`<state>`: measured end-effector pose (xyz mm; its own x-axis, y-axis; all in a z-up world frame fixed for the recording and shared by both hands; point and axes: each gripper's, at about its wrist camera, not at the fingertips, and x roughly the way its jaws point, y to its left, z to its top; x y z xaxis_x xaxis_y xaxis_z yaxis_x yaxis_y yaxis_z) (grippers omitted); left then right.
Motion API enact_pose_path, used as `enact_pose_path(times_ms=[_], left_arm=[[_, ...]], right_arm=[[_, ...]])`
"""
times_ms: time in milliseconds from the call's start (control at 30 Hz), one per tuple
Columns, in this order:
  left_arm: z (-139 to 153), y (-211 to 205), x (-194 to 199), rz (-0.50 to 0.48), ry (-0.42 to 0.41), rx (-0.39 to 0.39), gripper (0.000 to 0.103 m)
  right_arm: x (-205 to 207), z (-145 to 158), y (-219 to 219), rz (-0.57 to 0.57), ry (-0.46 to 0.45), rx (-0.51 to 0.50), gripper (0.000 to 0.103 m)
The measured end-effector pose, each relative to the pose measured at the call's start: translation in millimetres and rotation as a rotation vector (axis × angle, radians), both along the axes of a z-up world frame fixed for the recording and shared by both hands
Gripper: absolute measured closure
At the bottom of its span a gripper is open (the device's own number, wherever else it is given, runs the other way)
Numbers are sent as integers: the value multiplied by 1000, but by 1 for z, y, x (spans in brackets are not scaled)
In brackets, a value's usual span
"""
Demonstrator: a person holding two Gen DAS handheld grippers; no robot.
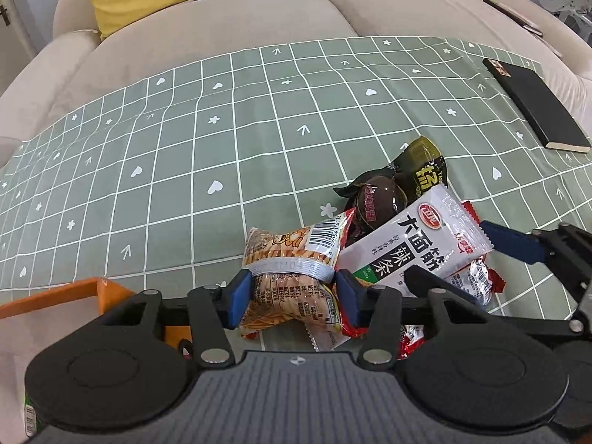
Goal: Organize snacks
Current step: 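Grasp the noodle-stick bag with left tool while right tool grasps the white noodle pack, then lift and carry both held bags toward the orange box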
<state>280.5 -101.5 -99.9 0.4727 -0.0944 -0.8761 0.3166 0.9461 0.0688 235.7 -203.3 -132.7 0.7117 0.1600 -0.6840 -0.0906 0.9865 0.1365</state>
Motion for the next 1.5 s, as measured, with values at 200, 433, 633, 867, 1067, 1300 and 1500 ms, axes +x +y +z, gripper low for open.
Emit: enact_pose_path(times_ms=[200,433,633,867,1067,1300,1500], left_arm=[[4,2,-5,12,-13,-10,55],[9,2,-13,33,-31,-22,57],[16,2,-24,45,-41,-31,58],[27,-1,-53,2,-62,-54,59],[39,-2,-84,-25,-103,-75,59],[55,6,-115,-5,-120,-103,59],[65,17,-141,18,-126,-123,59]], right_arm=[[1,-3,10,15,5,-17,60],[-5,2,12,5,15,-13,81],[-15,10,9,0,35,-3,100],[-51,21,2,-36,42,-27,101],[-89,28,-9,-82,55,-23,102],[-122,46,-15,-111,66,-13,102],[-145,70,-6,-96,34,-24,103]])
